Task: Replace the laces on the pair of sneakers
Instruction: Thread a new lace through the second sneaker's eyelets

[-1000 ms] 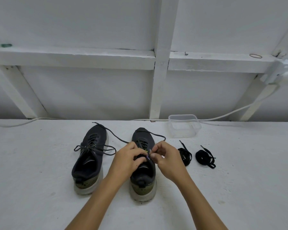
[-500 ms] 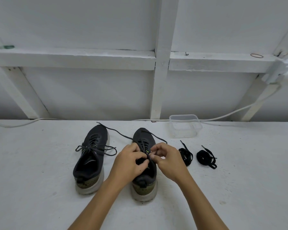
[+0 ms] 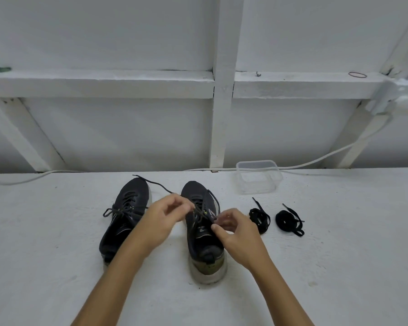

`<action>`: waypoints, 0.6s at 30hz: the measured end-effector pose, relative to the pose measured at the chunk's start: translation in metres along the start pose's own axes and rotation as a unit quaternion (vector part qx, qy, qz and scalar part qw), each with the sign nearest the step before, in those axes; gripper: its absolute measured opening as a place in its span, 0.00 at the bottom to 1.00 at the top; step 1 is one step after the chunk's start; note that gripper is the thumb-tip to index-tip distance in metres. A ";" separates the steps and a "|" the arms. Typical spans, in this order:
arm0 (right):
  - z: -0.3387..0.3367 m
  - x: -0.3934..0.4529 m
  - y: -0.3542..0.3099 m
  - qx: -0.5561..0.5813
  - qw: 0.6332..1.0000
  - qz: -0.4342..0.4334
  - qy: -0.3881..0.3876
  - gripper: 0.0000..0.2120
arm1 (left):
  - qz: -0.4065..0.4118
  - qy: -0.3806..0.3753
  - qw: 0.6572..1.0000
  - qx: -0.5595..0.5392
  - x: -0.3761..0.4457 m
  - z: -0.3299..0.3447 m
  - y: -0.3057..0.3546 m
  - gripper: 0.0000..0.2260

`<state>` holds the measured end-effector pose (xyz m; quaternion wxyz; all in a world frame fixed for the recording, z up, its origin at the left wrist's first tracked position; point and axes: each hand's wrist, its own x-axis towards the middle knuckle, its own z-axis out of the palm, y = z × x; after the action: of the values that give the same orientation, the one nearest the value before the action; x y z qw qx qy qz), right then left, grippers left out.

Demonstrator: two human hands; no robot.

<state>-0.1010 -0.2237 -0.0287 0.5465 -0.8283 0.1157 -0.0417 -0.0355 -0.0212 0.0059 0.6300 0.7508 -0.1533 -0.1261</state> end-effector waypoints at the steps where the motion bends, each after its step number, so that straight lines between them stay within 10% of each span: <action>1: 0.003 -0.001 0.000 -0.013 1.000 -0.005 0.011 0.05 | -0.013 0.001 0.995 -0.097 -0.002 0.000 0.006 0.07; 4: 0.011 -0.004 -0.002 -0.026 0.999 -0.004 0.019 0.05 | -0.032 0.028 0.978 -0.206 -0.003 0.003 0.017 0.14; 8: 0.015 -0.007 -0.001 -0.024 0.999 0.019 0.036 0.05 | 0.015 0.052 0.958 0.283 -0.001 0.013 0.012 0.10; 18: 0.018 -0.014 0.006 0.050 0.997 0.053 0.032 0.05 | 0.037 -0.071 0.847 0.526 0.018 0.020 0.019 0.08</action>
<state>-0.1123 -0.2068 -0.0407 0.5851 -0.7906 0.1750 -0.0450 -0.0276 -0.0495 0.0217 0.1323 0.9525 -0.2686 -0.0555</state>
